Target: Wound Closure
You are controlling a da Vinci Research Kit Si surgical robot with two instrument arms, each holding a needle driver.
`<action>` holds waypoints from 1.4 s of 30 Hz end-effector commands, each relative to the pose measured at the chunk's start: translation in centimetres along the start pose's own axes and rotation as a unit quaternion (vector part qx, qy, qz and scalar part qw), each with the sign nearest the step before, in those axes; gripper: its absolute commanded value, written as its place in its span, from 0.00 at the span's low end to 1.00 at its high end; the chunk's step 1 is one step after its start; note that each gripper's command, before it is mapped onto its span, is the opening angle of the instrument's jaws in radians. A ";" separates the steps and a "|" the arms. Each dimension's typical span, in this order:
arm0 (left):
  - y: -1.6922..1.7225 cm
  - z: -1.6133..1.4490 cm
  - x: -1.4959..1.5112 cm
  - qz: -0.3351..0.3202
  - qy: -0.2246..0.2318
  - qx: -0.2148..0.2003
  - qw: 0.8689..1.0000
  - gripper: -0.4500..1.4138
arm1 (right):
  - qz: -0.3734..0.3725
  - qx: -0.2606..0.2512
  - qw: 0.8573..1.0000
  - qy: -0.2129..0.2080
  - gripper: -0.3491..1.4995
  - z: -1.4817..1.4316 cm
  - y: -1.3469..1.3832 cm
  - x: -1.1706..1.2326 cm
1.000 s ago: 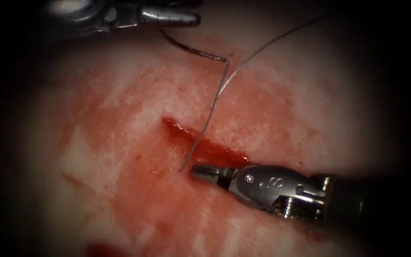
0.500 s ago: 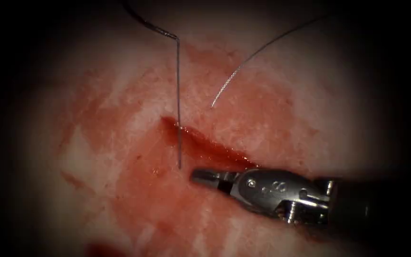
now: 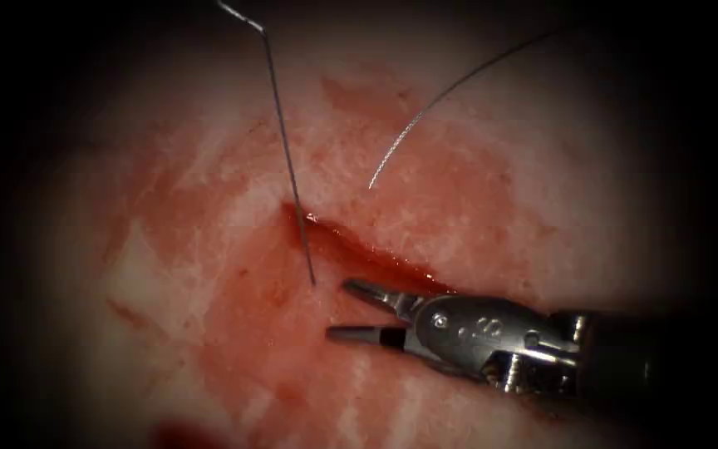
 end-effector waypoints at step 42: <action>0.62 -0.39 -0.99 0.002 0.017 0.011 1.000 0.05 | -0.125 0.018 0.992 0.020 0.45 0.21 -0.12 0.04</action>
